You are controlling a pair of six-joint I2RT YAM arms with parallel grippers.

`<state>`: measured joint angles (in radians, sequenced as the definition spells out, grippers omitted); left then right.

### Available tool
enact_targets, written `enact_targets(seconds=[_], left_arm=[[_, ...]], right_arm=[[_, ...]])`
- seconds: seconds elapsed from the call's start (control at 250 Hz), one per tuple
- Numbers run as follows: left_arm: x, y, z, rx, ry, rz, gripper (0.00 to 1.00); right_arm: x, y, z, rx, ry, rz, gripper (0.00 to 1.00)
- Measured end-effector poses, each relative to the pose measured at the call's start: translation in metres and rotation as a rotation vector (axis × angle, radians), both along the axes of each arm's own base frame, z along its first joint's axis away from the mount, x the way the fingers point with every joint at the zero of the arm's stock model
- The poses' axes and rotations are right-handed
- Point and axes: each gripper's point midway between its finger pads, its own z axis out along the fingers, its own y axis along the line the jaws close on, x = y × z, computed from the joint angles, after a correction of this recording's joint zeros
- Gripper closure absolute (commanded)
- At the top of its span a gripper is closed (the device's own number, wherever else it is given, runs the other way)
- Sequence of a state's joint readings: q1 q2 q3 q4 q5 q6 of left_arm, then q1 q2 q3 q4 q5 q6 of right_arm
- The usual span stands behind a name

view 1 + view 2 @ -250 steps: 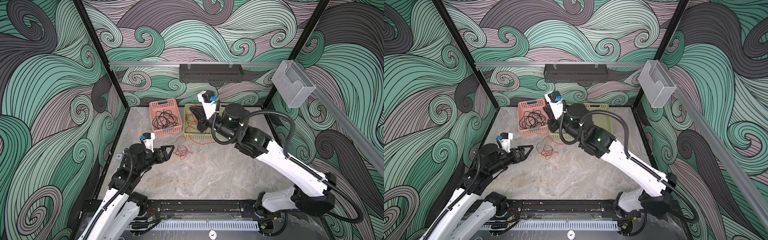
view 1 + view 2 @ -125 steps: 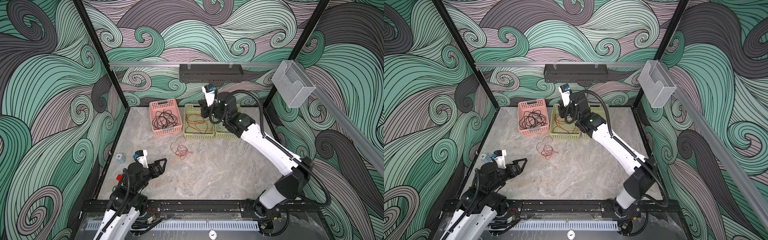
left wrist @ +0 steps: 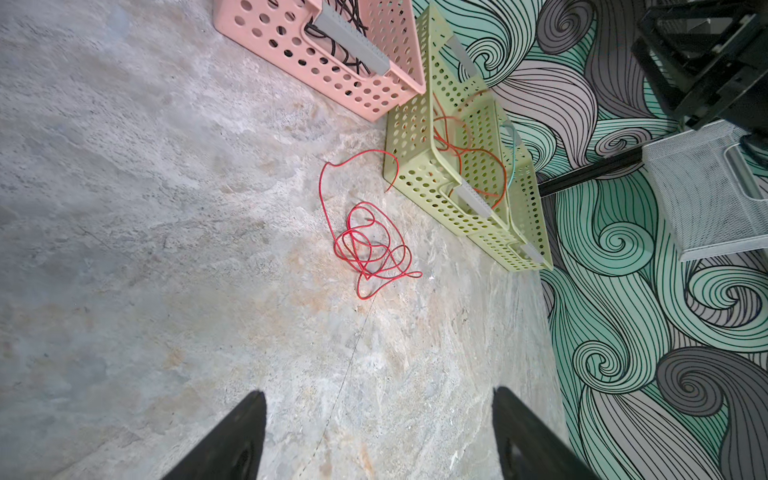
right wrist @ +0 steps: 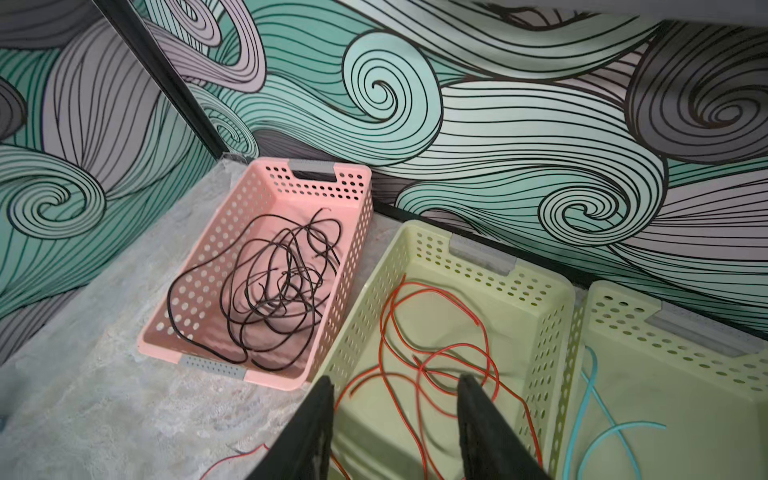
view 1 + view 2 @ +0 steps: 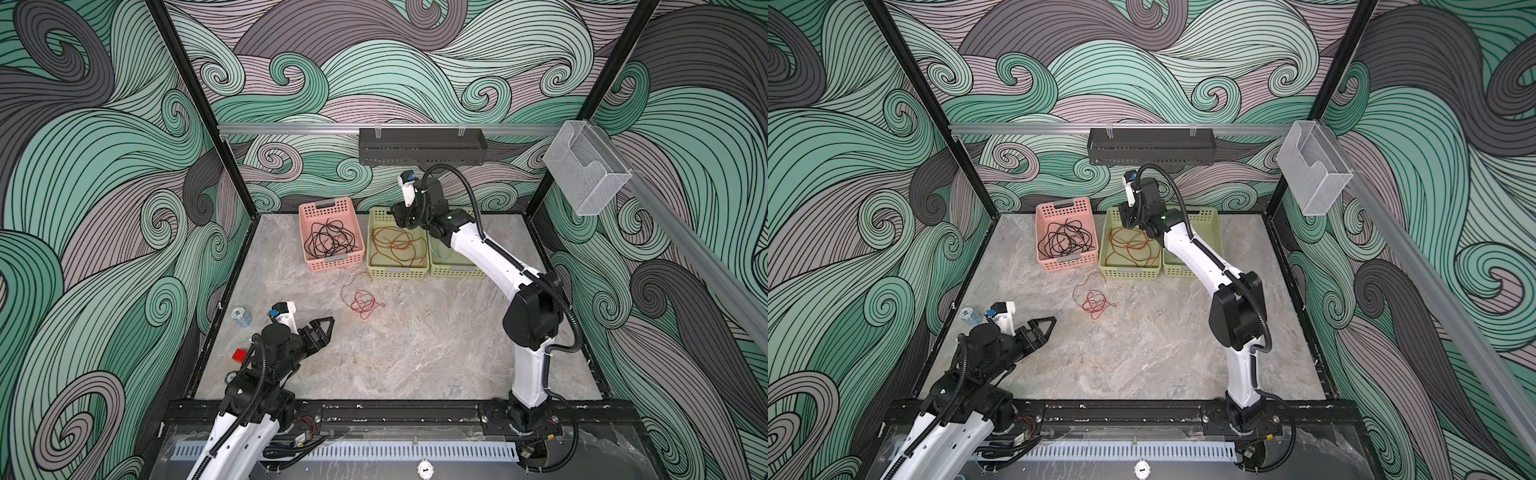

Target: Untangle the cables

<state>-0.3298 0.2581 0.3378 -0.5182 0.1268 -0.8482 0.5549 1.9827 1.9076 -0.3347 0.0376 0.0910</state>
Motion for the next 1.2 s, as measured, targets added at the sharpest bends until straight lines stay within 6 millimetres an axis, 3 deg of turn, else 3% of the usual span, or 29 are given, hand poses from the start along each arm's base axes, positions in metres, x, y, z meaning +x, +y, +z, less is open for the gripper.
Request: enact_targets(seconds=[0.168,0.288,0.392,0.487,0.583,0.683,0.859,1.039,1.203], left_arm=[[0.004,-0.002,-0.001,-0.001,0.009,-0.003,0.18],[0.006,-0.002,-0.005,-0.005,0.032,0.007,0.18],[0.008,-0.001,-0.014,-0.010,0.066,0.032,0.18],[0.006,0.001,-0.026,-0.014,0.103,0.048,0.18],[0.005,0.002,-0.033,-0.021,0.123,0.061,0.18],[0.005,0.003,-0.037,-0.033,0.128,0.075,0.19],[0.008,0.004,-0.043,-0.053,0.125,0.101,0.22],[0.022,0.009,-0.060,-0.051,0.139,0.170,0.24],[0.040,0.009,-0.073,0.007,0.228,0.204,0.23]], right_arm=[[-0.030,-0.011,0.003,0.016,0.019,-0.011,0.54],[-0.079,-0.012,-0.007,0.033,0.040,0.016,0.61],[-0.135,0.014,-0.044,0.013,0.100,0.104,0.65],[-0.186,0.041,-0.098,-0.016,0.214,0.200,0.62],[-0.217,0.047,-0.149,-0.060,0.330,0.228,0.54],[-0.222,0.052,-0.181,-0.089,0.395,0.217,0.53],[-0.212,0.065,-0.221,-0.118,0.460,0.182,0.55],[-0.203,0.074,-0.240,-0.125,0.474,0.167,0.90],[-0.202,0.073,-0.238,-0.105,0.457,0.161,1.00]])
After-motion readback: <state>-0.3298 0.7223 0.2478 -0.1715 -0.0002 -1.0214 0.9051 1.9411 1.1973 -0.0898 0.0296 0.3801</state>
